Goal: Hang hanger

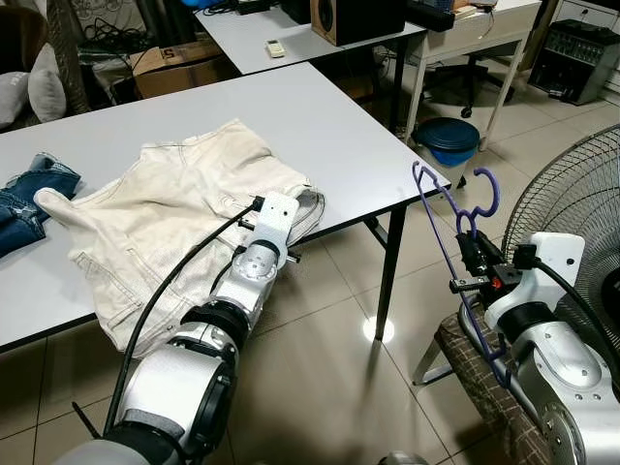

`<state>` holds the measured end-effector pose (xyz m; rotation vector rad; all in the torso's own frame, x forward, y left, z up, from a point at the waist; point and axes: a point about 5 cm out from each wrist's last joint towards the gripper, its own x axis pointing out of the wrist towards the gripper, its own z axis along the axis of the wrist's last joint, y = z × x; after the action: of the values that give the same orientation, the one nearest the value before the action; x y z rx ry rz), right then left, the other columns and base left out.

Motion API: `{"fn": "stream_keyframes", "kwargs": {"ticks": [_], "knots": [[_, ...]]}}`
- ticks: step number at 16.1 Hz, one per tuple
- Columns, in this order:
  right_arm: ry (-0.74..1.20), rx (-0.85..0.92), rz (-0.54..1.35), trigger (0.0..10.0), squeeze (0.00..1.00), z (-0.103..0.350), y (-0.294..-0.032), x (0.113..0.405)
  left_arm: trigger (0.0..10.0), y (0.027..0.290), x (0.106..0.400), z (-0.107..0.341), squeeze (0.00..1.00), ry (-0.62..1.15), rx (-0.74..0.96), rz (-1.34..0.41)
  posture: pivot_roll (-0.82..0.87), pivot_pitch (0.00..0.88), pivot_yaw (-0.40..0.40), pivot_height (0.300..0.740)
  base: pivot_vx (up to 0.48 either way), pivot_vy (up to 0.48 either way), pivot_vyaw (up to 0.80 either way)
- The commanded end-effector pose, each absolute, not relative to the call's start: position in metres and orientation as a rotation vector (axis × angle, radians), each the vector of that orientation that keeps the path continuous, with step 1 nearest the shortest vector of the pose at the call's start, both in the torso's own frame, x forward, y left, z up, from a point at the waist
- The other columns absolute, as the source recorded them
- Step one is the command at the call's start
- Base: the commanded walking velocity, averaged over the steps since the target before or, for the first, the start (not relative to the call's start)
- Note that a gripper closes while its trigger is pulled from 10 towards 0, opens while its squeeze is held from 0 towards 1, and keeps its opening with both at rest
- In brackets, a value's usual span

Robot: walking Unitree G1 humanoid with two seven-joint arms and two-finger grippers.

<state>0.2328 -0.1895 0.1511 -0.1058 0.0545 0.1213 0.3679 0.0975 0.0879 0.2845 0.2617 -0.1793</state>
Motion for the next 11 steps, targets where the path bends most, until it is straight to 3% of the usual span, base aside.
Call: {"fn": "stream_keyframes", "kwargs": {"ticks": [1, 5, 8, 11], "knots": [[0.014, -0.103, 0.151, 10.0, 0.0, 0.159, -0.186, 0.231, 0.0, 0.106, 0.37, 0.089, 0.0, 0.278, 0.281, -0.163, -0.23, 0.0, 0.121, 0.74, 0.0, 0.0, 0.0], [-0.018, -0.105, 0.242, 10.0, 0.0, 0.165, -0.183, 0.226, 0.0, 0.114, 0.372, 0.091, 0.0, 0.285, 0.267, -0.167, -0.23, 0.0, 0.132, 0.74, 0.0, 0.0, 0.0], [-0.051, -0.049, 0.381, 10.0, 0.0, 0.173, -0.175, 0.216, 0.0, 0.115, 0.38, 0.106, 0.0, 0.25, 0.157, -0.214, -0.23, 0.0, 0.147, 0.74, 0.0, 0.0, 0.0], [-0.036, 0.06, 0.558, 10.0, 0.0, 0.178, -0.165, 0.206, 0.0, 0.122, 0.4, 0.152, 0.0, 0.145, 0.087, -0.246, -0.18, 0.0, 0.149, 0.74, 0.0, 0.0, 0.0]]}}
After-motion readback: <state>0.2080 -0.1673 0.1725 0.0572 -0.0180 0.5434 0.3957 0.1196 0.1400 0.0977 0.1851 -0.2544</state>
